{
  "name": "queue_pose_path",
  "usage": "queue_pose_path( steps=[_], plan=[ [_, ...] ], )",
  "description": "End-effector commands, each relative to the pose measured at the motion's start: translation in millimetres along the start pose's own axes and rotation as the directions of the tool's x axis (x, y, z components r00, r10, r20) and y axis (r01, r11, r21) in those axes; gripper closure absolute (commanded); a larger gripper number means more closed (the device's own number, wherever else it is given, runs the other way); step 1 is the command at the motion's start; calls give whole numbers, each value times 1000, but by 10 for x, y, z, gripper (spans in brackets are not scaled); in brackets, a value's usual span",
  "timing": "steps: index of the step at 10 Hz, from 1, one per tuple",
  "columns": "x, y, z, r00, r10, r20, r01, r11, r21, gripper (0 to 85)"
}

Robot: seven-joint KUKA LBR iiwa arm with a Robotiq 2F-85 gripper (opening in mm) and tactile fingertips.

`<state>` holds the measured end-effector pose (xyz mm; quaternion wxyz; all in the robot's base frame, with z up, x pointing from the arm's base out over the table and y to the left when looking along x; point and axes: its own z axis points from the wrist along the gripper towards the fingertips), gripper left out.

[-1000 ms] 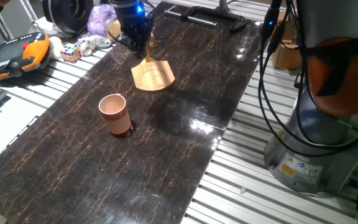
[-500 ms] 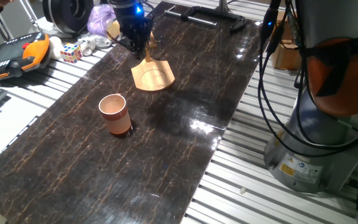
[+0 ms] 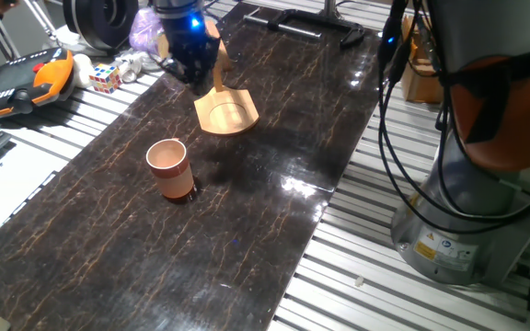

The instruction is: Put the cup on the cup rack

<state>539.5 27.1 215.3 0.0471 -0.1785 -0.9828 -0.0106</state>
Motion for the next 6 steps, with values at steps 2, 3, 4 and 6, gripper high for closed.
queue_pose_path(
  steps=[2, 3, 4, 6],
  plan=[
    [-30, 70, 53, 999, 31, -10, -31, 999, -19, 843],
    [-31, 118, 83, 999, 44, -10, -45, 999, -19, 843],
    [-28, 191, 124, 997, 71, -11, -71, 997, -14, 843],
    [-35, 286, 184, 993, 112, -19, -113, 993, -21, 843]
  ],
)
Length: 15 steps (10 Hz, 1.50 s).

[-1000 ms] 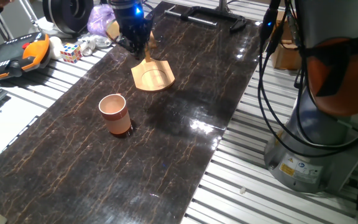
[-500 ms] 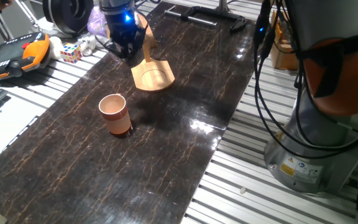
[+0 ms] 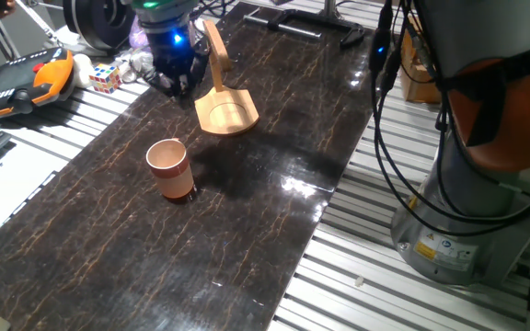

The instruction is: Put the cup on the cup rack

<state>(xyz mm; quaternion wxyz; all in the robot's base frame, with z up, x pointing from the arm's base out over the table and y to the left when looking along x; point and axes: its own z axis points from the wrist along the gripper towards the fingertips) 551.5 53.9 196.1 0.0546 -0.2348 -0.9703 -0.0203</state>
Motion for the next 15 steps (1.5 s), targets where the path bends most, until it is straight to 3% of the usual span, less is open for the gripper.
queue_pose_path(
  steps=[1, 3, 7, 11, 15],
  plan=[
    [1, 26, 22, 1000, 12, -1, -12, 1000, -3, 843],
    [7, 80, 68, 998, 67, -21, -67, 997, -29, 843],
    [24, 162, 126, 993, 120, -19, -121, 992, -30, 843],
    [34, 225, 242, 979, 200, -31, -201, 977, -64, 843],
    [118, 269, 266, 986, 165, -19, -165, 985, -45, 843]
  ],
)
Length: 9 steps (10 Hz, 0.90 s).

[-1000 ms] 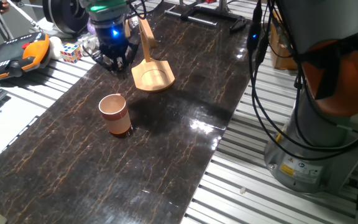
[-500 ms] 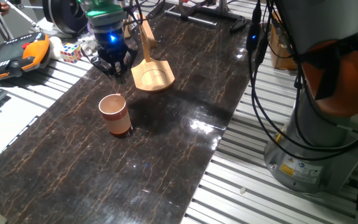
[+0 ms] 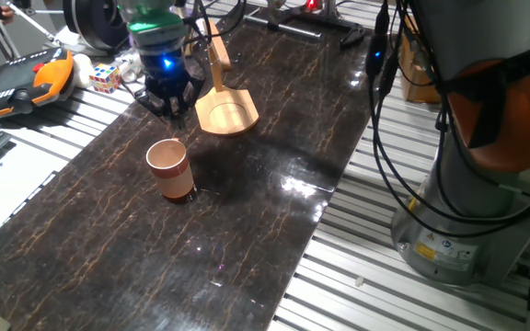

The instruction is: Put the cup on the cup rack

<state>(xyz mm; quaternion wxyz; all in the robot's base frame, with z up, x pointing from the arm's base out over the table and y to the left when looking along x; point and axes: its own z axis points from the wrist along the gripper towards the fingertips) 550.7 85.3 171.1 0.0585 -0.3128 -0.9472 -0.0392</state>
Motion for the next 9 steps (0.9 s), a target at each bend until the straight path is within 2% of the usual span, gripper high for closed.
queue_pose_path(
  steps=[1, 3, 4, 6, 7, 9],
  plan=[
    [11, 5, 13, 1000, -23, -1, 23, 1000, 16, 843],
    [-6, 8, 24, 998, -61, -2, 61, 997, 51, 843],
    [1, 8, 17, 998, -63, -14, 64, 996, 58, 843],
    [0, 13, 30, 996, -80, -41, 82, 995, 49, 843],
    [-3, 13, 38, 996, -80, -42, 82, 995, 53, 843],
    [7, -48, -30, 997, -78, -25, 79, 995, 66, 843]
  ],
)
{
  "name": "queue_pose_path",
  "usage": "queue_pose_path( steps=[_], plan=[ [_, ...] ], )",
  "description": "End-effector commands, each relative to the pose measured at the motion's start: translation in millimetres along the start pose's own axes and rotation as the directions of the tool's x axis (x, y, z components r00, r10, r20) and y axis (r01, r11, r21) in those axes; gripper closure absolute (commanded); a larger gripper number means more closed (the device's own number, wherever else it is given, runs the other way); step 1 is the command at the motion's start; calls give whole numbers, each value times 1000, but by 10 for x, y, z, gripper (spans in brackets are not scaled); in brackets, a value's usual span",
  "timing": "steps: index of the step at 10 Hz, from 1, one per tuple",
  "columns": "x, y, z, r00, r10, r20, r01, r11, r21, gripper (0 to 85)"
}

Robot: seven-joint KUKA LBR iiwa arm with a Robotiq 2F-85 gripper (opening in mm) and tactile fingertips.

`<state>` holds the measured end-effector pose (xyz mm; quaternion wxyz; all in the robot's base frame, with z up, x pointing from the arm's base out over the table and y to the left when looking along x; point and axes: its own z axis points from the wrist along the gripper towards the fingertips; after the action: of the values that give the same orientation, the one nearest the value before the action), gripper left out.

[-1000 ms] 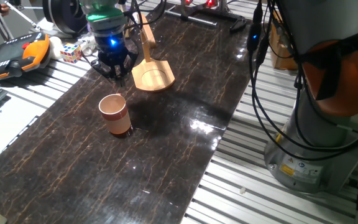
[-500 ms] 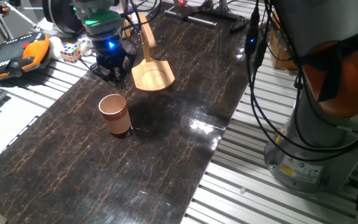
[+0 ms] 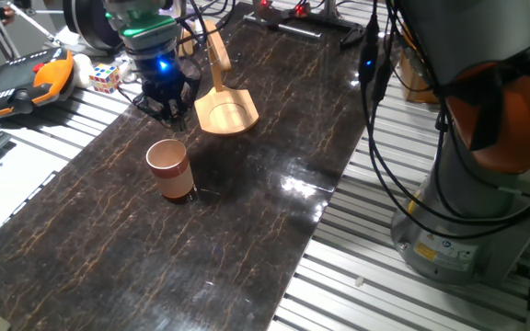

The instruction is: Put the cup on the cup rack

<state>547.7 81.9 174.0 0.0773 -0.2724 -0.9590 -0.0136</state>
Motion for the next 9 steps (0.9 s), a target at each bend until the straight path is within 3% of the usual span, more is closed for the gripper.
queue_pose_path(
  steps=[1, 3, 6, 9],
  plan=[
    [0, -4, 0, 1000, -5, 1, 5, 1000, 1, 843],
    [0, -4, 0, 1000, 3, 9, -3, 1000, -12, 843],
    [0, -4, 0, 998, 54, 32, -54, 998, 15, 843],
    [0, -4, 0, 997, 74, 30, -75, 997, 9, 843]
  ],
)
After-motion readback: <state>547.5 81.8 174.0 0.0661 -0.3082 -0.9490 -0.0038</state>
